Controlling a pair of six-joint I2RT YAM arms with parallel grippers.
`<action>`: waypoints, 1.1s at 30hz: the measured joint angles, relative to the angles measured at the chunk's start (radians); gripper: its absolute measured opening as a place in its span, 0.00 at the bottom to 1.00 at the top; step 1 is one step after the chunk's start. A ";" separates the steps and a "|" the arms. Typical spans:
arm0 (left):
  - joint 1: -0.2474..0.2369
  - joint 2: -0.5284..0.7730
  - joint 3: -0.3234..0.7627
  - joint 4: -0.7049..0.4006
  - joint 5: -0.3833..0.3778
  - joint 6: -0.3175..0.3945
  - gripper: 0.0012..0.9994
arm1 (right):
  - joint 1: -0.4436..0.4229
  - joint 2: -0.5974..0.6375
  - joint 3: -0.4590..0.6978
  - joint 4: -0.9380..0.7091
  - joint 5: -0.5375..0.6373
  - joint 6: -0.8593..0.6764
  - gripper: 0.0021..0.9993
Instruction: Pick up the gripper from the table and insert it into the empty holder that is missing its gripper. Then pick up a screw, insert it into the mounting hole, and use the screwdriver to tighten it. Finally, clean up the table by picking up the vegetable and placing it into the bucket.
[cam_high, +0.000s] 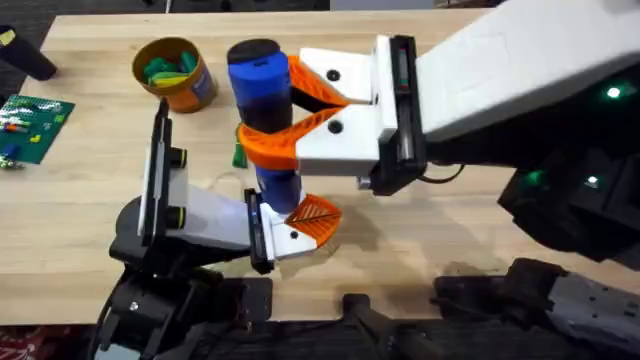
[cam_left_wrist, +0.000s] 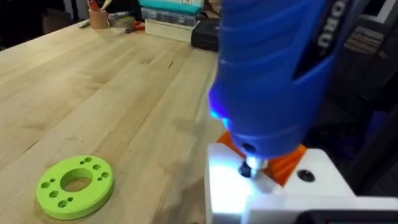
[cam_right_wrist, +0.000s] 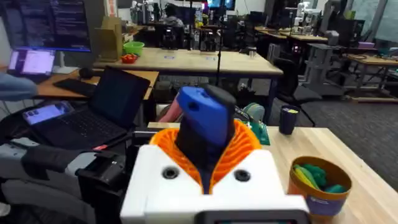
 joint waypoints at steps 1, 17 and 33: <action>0.000 0.000 0.000 0.000 0.000 0.000 0.01 | 0.000 0.000 0.000 0.000 0.000 0.000 0.04; 0.000 0.000 0.000 0.000 0.000 0.000 0.01 | 0.000 -0.011 0.000 0.012 -0.015 -0.001 0.04; 0.000 0.000 0.000 0.000 0.000 0.000 0.01 | -0.002 -0.011 0.000 0.018 -0.015 -0.002 0.04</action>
